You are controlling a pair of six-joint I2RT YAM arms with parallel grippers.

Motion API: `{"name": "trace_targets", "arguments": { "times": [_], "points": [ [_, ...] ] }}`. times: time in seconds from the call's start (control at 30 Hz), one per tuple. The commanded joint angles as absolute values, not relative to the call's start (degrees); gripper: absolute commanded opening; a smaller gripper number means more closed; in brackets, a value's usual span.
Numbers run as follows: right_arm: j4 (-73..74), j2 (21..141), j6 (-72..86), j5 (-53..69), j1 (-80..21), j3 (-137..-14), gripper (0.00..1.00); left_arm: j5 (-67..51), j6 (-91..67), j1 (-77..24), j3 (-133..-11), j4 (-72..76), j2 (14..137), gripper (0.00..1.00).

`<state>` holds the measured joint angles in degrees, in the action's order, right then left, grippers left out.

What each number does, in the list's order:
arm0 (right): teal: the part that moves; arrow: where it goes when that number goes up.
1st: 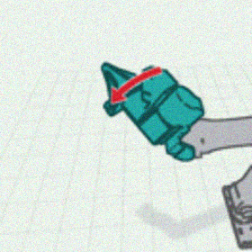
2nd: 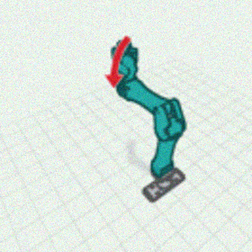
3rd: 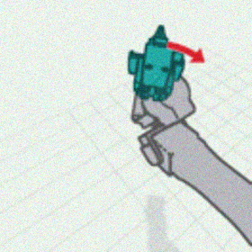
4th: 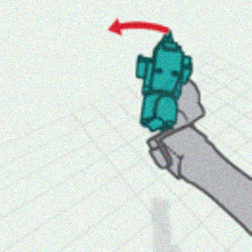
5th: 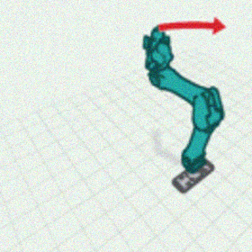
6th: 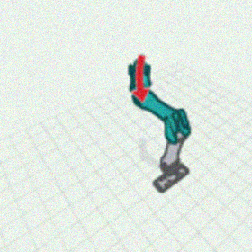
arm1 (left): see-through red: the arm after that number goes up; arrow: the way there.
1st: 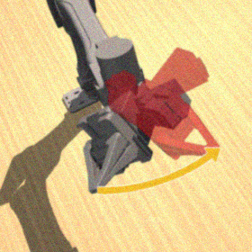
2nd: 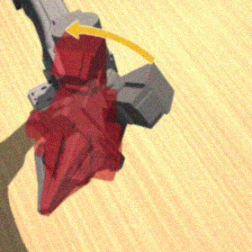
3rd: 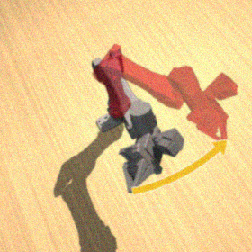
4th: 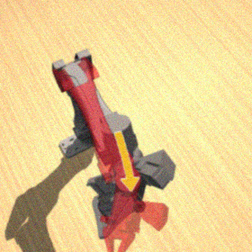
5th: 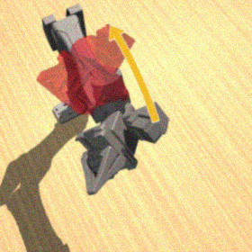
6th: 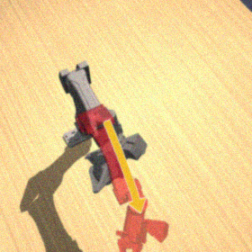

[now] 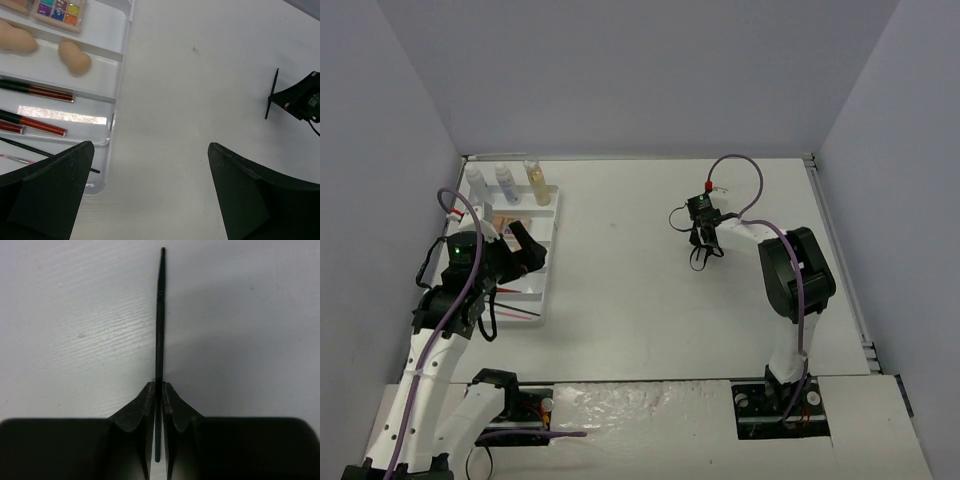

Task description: Organize the makeup

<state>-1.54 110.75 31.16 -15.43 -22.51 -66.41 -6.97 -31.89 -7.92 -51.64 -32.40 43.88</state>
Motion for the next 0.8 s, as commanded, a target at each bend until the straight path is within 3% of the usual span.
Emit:
{"name": "trace_targets", "arguments": {
  "times": [0.0, 0.17, 0.5, 0.77],
  "points": [
    [-0.34, 112.54, 31.73, -14.94, -22.31, -65.39, 0.0, -8.71, -33.22, -10.11, -53.71, -27.45, 44.56, 0.97],
    [-2.93, 106.91, 27.02, -12.82, -24.17, -62.65, 0.0, -8.56, -36.05, -13.95, -53.58, -23.4, 46.81, 0.97],
    [-19.04, 85.56, 21.71, 6.35, -38.75, -51.91, 0.0, -8.0, -44.26, -24.87, -56.4, -11.19, 58.03, 0.97],
    [-28.26, 79.1, 22.68, 12.01, -46.93, -51.95, 0.0, -7.25, -47.68, -30.76, -59.86, -5.62, 65.31, 0.96]
  ]
}}
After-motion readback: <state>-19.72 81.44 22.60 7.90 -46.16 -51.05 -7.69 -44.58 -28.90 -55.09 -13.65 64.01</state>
